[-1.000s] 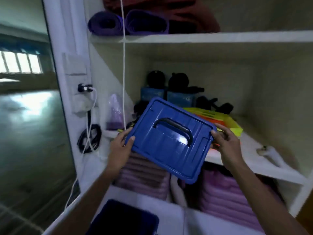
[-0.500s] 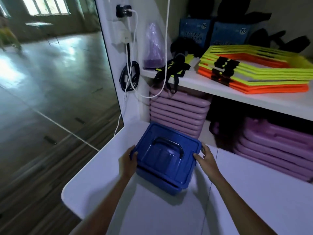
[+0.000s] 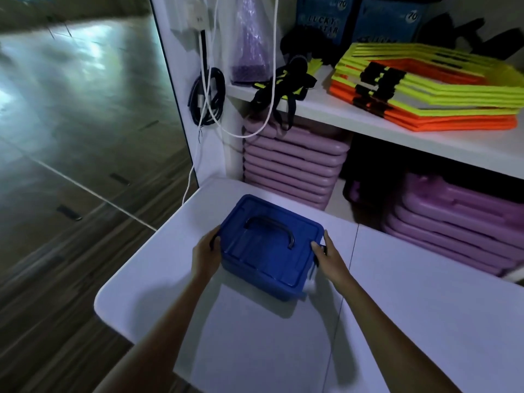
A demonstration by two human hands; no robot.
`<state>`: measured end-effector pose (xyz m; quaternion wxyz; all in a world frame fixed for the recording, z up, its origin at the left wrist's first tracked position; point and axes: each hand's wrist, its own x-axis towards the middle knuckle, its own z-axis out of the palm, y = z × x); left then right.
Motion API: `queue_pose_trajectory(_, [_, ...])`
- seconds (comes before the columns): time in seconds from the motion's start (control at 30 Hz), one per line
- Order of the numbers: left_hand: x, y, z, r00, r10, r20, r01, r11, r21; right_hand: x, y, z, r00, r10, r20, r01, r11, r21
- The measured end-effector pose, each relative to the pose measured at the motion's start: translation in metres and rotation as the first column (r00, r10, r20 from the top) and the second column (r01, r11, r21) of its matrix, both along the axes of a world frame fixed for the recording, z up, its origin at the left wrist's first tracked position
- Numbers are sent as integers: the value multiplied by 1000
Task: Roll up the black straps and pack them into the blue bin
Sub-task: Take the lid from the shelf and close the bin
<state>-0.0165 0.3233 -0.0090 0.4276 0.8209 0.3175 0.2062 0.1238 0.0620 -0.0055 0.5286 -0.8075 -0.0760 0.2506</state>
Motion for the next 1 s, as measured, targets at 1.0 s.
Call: queue_pose_trajectory(1.0, [-24,-18,-10,991,-36,125,33,999,26,-109,-3,-7,901,-229,369,261,965,-38])
